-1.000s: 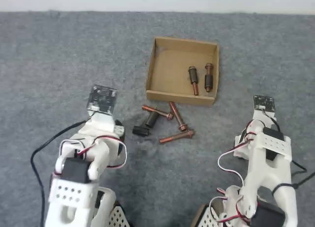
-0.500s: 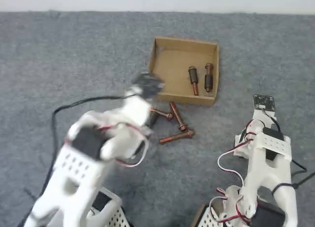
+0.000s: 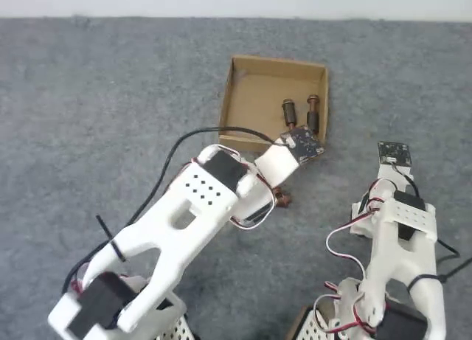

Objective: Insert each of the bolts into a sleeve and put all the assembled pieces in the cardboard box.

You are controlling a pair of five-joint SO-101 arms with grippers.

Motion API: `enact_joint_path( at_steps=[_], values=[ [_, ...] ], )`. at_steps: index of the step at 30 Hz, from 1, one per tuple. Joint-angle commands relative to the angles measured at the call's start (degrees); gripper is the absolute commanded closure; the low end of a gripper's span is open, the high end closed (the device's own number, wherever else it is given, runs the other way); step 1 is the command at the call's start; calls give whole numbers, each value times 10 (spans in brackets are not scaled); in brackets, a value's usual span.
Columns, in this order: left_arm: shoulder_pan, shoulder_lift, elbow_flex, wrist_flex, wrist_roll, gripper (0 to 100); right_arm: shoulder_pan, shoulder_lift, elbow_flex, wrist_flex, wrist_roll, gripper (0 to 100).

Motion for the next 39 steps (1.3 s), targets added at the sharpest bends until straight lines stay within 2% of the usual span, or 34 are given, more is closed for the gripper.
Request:
enact_joint_path(
  at_steps=[1,7,12,19,26,34,39],
  values=[
    [4,6,40,-91,-9,805,10,-21,-2,-8,11,991],
    [4,41,86,-201,-59,800,10,-22,3,-9,12,991],
    [1,135,37,-244,-60,800,9,-24,4,-10,14,991],
    [-1,257,-69,-237,-60,800,6,-22,4,-11,31,991],
    [0,313,-120,-236,-60,801,6,-22,4,-11,31,991],
    [4,381,-199,-129,-102,806,5,-21,4,-17,32,991],
    [4,429,-260,-87,-102,885,5,-21,4,-18,32,991]
  ],
)
